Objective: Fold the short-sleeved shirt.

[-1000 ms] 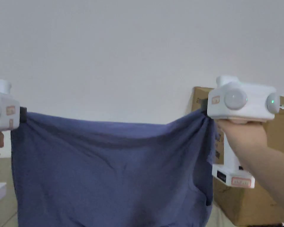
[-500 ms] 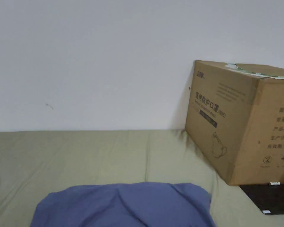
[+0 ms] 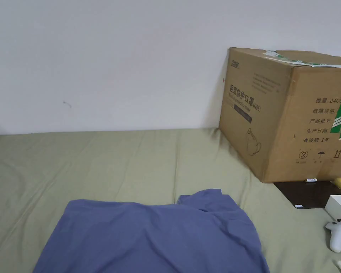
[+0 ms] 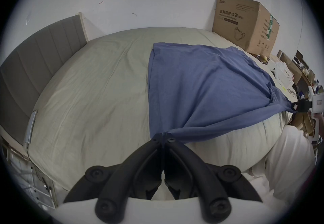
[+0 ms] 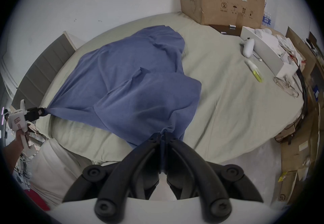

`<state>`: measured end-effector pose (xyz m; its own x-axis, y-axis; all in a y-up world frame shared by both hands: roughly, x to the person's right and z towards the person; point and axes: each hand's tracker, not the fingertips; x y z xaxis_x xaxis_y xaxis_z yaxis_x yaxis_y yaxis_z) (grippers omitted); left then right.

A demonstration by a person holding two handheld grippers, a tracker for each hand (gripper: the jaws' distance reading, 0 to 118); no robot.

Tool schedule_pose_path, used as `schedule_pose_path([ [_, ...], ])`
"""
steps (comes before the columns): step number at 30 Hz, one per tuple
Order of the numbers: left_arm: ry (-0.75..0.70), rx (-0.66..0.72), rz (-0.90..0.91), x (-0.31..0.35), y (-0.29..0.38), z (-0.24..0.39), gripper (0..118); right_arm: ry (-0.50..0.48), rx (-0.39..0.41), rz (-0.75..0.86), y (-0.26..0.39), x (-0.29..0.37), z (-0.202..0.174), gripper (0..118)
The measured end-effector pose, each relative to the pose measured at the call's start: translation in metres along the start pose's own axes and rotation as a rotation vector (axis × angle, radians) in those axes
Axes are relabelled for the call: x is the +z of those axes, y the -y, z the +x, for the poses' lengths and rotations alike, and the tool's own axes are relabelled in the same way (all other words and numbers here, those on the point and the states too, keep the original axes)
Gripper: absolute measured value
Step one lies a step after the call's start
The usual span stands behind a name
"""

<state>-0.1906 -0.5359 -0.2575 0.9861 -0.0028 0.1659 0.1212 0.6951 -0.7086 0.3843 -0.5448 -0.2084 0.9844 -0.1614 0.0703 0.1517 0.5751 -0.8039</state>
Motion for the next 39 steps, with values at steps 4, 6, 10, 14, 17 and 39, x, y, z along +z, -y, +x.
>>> schedule_pose_path([
  [4, 0.001, -0.019, 0.023, 0.007, -0.002, 0.005, 2, 0.022, -0.012, -0.011, -0.004, -0.005, -0.001, 5],
  [6, 0.003, -0.016, 0.038, 0.012, -0.005, 0.006, 32, 0.027, 0.01, 0.034, -0.008, 0.004, -0.005, 21],
  [10, 0.05, 0.069, 0.157, 0.034, -0.017, 0.012, 112, -0.004, 0.006, 0.233, -0.014, 0.039, -0.014, 118],
  [14, 0.04, 0.098, 0.306, 0.072, -0.031, 0.039, 113, -0.015, 0.001, 0.363, -0.013, 0.084, -0.032, 118],
  [17, 0.094, 0.213, 0.438, 0.099, -0.04, 0.057, 107, -0.128, -0.045, 0.569, -0.015, 0.112, -0.059, 114],
  [39, -0.004, 0.183, -0.202, 0.006, -0.015, -0.029, 112, -0.166, 0.01, 0.454, -0.043, 0.102, -0.098, 0],
])
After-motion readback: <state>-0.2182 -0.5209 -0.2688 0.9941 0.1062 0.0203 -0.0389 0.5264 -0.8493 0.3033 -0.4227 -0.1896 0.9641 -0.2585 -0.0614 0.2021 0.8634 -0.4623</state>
